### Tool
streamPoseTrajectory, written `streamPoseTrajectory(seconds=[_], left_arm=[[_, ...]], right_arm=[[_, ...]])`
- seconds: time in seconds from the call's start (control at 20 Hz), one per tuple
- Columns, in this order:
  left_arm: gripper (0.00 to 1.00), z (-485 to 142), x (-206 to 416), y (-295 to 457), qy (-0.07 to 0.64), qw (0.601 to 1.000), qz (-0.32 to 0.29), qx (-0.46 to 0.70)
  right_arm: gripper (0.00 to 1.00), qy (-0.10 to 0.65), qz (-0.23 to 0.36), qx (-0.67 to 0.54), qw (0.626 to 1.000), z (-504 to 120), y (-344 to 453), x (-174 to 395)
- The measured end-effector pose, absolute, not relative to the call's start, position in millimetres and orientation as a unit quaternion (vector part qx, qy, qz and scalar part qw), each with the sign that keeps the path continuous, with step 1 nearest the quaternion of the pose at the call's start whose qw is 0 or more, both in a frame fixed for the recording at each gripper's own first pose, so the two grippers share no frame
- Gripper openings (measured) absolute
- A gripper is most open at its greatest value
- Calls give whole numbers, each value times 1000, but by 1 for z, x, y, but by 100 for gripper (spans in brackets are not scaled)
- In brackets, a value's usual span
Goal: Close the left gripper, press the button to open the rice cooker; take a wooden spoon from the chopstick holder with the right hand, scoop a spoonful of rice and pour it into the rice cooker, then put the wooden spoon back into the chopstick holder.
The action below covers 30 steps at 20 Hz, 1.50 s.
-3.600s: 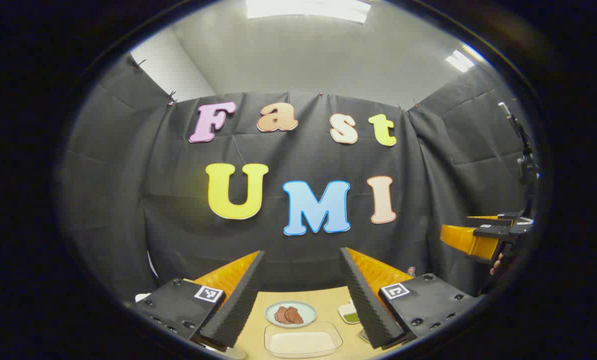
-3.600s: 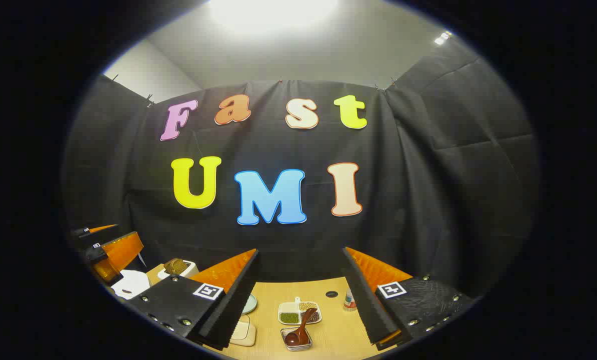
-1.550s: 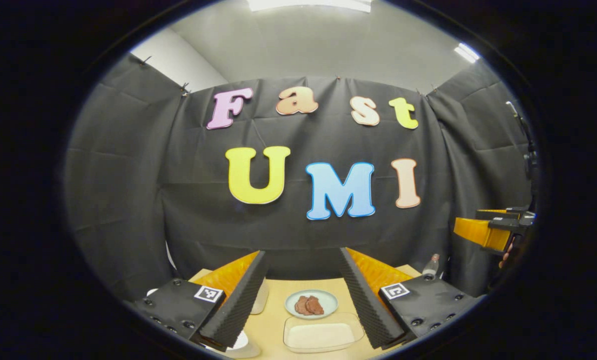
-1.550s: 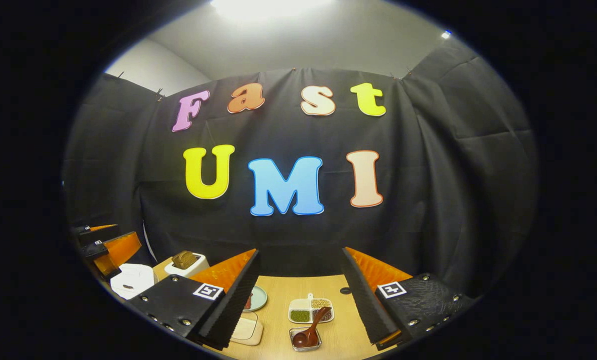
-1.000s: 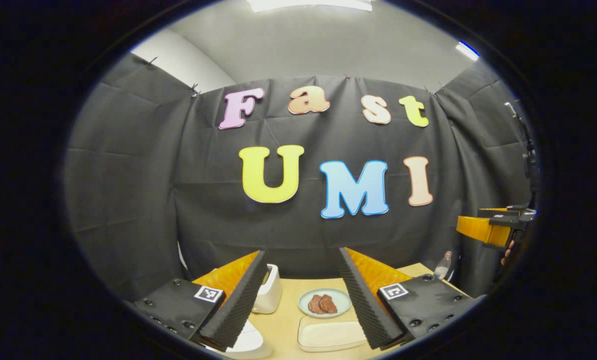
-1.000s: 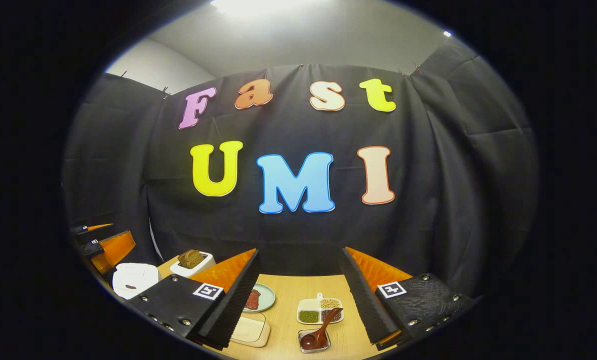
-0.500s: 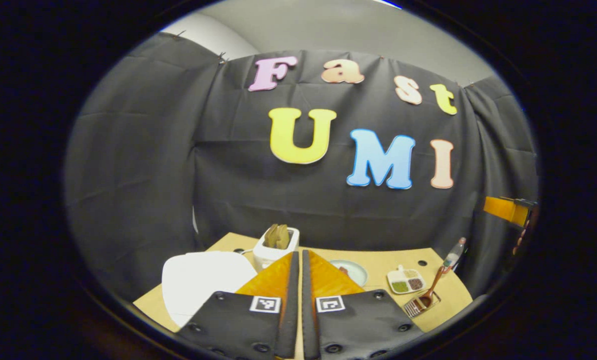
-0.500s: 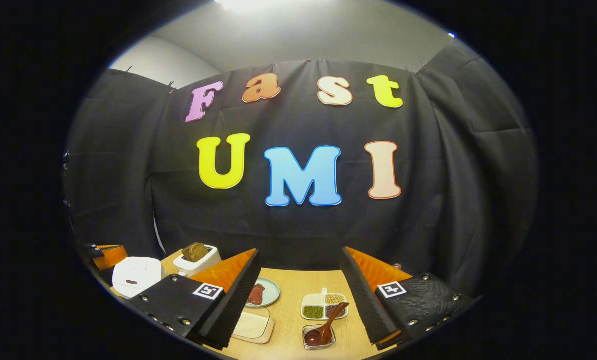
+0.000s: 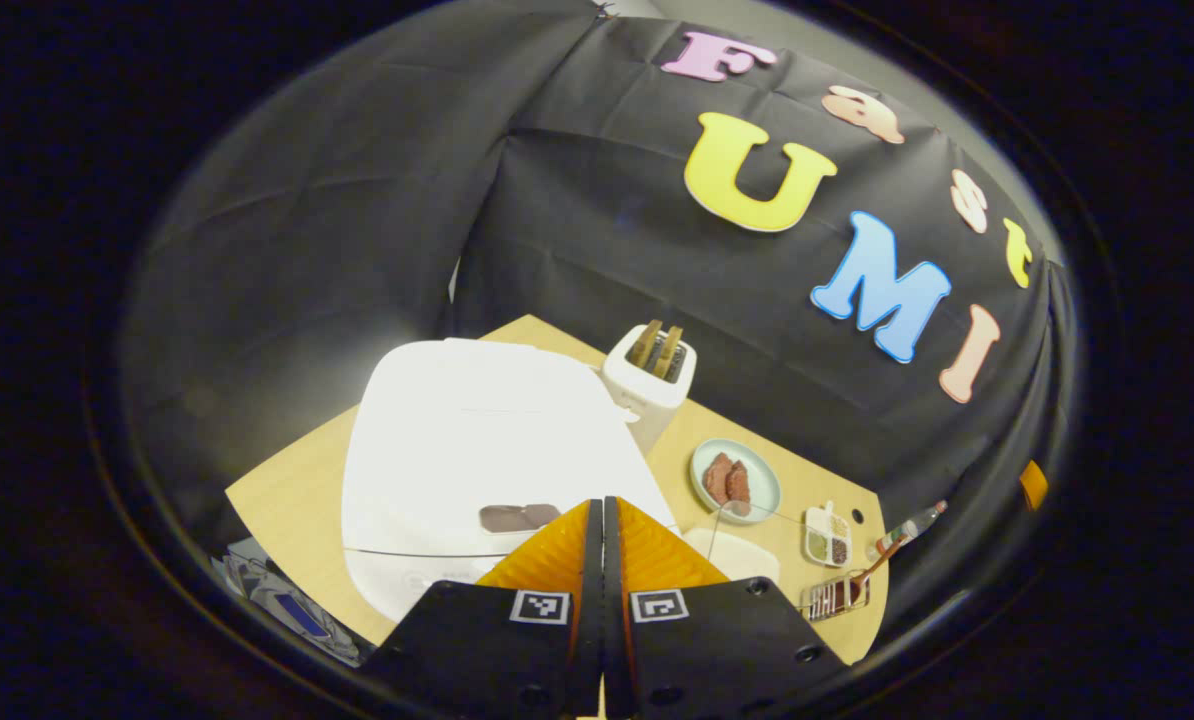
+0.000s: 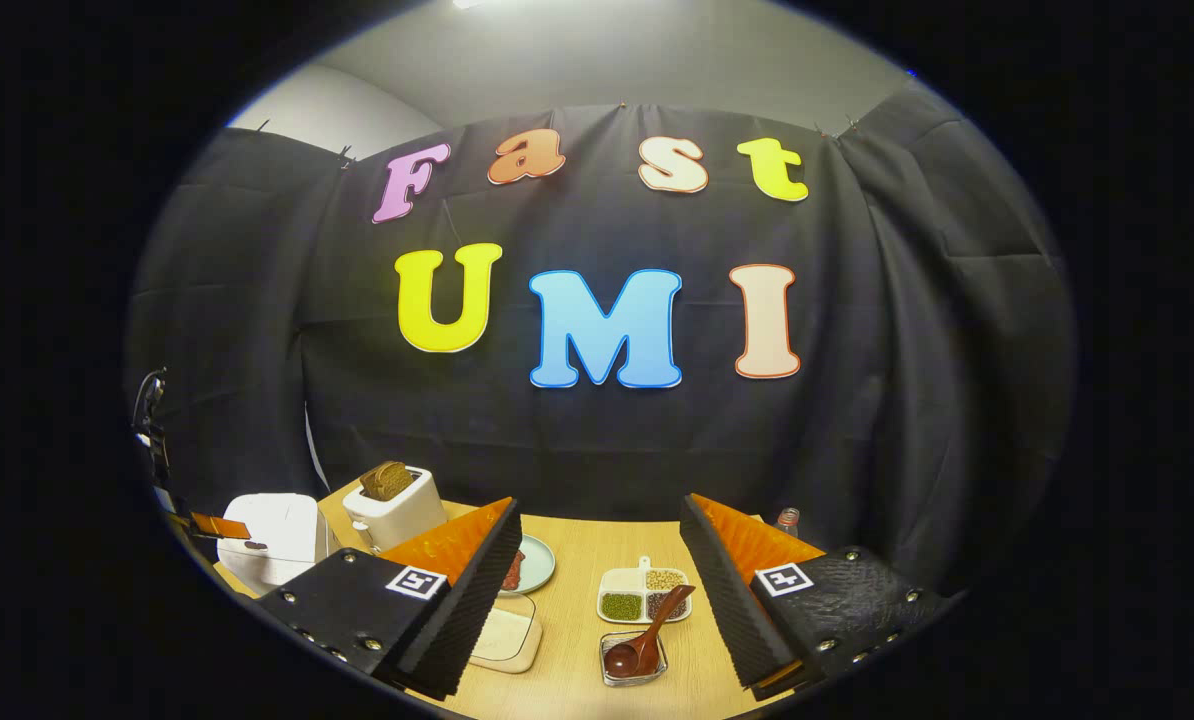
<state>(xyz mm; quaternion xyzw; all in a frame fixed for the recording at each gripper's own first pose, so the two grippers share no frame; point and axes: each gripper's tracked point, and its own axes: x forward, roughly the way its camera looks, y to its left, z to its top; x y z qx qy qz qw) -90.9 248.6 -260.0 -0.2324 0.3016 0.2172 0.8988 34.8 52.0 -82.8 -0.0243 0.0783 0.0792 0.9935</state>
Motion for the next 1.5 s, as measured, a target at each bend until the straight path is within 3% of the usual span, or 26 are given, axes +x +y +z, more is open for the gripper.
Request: streamPoseTrajectory(seconds=[0.4, 0.65, 0.95, 1.2, 1.45, 1.5], left_arm=[[8, -296, -83, 268, 347, 893, 229, -171], [9, -295, -84, 269, 360, 882, 236, -190], [8, -179, -69, 274, 208, 934, 278, -89], [9, -110, -63, 238, 131, 960, 244, -39], [10, -79, -59, 193, 80, 975, 206, -16], [24, -72, -56, 183, 68, 979, 193, -6]], right_arm=[[96, 81, 73, -29, 994, -82, 44, 38], [97, 81, 78, -30, 993, -81, 47, 39], [96, 83, 85, -15, 993, -80, 49, 38], [97, 85, 83, -13, 993, -88, 43, 39], [97, 85, 68, -4, 994, -96, 27, 40], [97, 86, 66, -6, 994, -99, 24, 41]])
